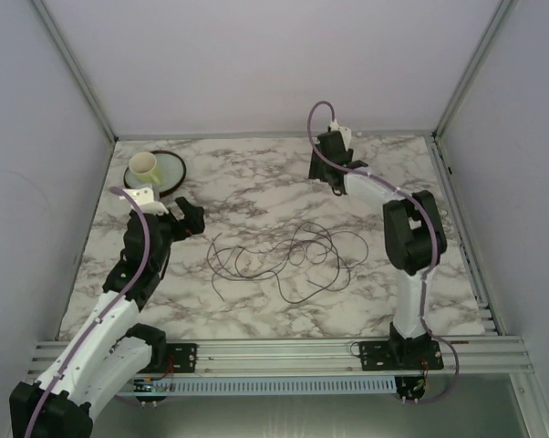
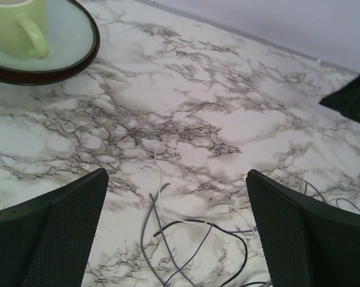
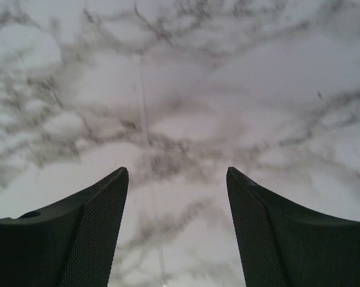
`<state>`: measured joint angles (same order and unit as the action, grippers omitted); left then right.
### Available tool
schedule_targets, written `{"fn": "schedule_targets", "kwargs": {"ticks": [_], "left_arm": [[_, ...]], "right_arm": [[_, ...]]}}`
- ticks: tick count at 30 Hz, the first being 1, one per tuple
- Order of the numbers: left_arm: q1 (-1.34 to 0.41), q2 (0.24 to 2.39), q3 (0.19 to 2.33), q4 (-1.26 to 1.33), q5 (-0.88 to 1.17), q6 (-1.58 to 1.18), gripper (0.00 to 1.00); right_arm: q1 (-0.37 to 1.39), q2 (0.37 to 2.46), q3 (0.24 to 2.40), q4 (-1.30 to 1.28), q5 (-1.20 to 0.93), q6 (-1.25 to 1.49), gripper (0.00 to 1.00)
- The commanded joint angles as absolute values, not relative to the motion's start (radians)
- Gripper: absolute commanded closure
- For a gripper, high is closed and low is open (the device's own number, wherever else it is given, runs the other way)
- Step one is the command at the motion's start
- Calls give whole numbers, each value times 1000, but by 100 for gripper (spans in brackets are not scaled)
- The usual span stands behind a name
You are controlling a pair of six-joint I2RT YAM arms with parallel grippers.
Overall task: Zip-tie the wires
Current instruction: Pick up the ribbon at the center of the board.
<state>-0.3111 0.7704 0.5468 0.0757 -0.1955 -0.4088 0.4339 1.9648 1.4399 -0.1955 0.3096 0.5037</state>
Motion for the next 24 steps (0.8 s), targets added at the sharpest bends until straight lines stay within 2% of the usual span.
{"fn": "schedule_targets", "kwargs": {"ticks": [1, 12, 16, 24], "left_arm": [[-309, 780, 580, 142, -161, -379, 0], [-308, 813, 551, 213, -130, -399, 0], [-309, 843, 557, 229, -120, -403, 0], [-308, 902, 586, 238, -120, -400, 0]], "right_arm": [[405, 2093, 1627, -187, 265, 455, 36], [387, 2364, 1951, -259, 216, 392, 46], [386, 2427, 2024, -276, 202, 395, 53], [386, 2502, 2106, -307, 181, 398, 59]]}}
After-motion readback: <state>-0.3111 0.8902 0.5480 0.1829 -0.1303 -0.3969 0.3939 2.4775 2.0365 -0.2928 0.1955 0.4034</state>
